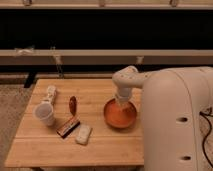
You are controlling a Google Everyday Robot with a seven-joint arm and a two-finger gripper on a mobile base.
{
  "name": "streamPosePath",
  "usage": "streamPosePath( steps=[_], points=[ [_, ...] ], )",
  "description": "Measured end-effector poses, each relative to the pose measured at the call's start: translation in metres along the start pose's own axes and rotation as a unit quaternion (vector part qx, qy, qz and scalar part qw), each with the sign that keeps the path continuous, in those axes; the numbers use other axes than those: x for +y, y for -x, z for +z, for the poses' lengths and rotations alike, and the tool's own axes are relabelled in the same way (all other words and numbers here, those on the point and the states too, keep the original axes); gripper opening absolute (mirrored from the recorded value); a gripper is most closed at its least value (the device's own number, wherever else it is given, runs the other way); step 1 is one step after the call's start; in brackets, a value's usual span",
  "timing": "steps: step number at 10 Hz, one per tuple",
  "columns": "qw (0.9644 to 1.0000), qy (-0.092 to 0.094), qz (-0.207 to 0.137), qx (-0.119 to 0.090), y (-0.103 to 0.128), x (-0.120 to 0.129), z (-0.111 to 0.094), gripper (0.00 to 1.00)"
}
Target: Push the ceramic bowl across the table
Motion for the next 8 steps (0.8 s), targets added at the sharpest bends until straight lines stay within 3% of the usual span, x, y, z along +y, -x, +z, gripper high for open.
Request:
streamPosePath(
  steps=[4,8],
  points=[
    [1.0000,0.000,0.003,-0.009,0.020,-0.023,0.009,0.00],
    [0.9996,-0.012,0.003,-0.027,0.039,-0.044,0.006,0.00]
  ],
)
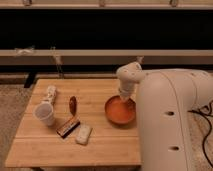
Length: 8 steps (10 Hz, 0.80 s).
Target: Push the ceramic bowl across the table
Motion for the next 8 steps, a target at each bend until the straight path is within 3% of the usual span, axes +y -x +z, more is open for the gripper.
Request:
streamPosePath(
  steps=[4,8],
  points=[
    [0.9998,-0.013,-0.005,-0.017,0.020,-0.014,-0.003,0.00],
    [0.9994,-0.027,-0.010,-0.019,0.040,-0.033,0.004,0.00]
  ],
)
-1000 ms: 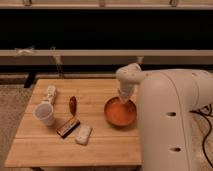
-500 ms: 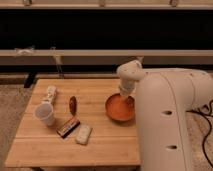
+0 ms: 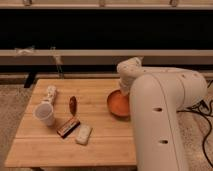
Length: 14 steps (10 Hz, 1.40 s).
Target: Push the ceramic bowl across the table
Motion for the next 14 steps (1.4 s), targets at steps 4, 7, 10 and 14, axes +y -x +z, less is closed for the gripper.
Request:
streamPosePath(
  steps=[4,7,10,14],
  points=[
    [0.9999,-0.015,-0.005,-0.002,0.017,-0.018,0.006,0.00],
    [0.9997,-0.024,-0.006,-0.006,0.027,-0.031,0.007,0.00],
    [0.9994,-0.033,-0.005,-0.011,0.035,-0.044,0.005,0.00],
    [0.9995,-0.023,-0.017,-0.012,0.032,-0.043,-0.003,0.00]
  ],
)
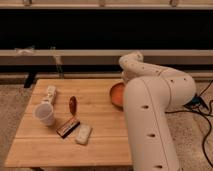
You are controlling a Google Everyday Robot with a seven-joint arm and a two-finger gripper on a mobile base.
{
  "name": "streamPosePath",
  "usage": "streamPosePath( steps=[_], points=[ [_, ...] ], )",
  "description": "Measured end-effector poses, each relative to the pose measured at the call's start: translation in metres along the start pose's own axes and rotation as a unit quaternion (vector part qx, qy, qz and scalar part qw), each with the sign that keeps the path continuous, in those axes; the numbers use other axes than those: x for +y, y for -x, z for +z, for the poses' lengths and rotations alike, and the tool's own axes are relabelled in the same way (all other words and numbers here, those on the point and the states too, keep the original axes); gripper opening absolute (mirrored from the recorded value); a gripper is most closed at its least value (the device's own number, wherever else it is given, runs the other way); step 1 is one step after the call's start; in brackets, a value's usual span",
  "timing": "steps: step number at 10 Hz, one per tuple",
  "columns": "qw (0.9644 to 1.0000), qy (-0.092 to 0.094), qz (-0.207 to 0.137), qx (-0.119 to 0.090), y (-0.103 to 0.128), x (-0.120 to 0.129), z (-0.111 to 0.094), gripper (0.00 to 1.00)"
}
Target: Push the ceramic bowl across the table
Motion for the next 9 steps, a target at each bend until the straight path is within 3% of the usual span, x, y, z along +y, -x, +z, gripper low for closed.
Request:
streamPosePath(
  steps=[2,4,7,9],
  points=[
    [0.9998,0.014,-0.011,0.004,-0.009,0.014,-0.008,0.02],
    [0.9994,0.026,-0.020,0.005,-0.013,0.019,-0.018,0.21],
    [0.9988,0.040,-0.024,-0.012,-0.019,0.018,-0.045,0.49],
    [0.9988,0.041,-0.024,-0.014,-0.018,0.020,-0.046,0.51]
  ],
)
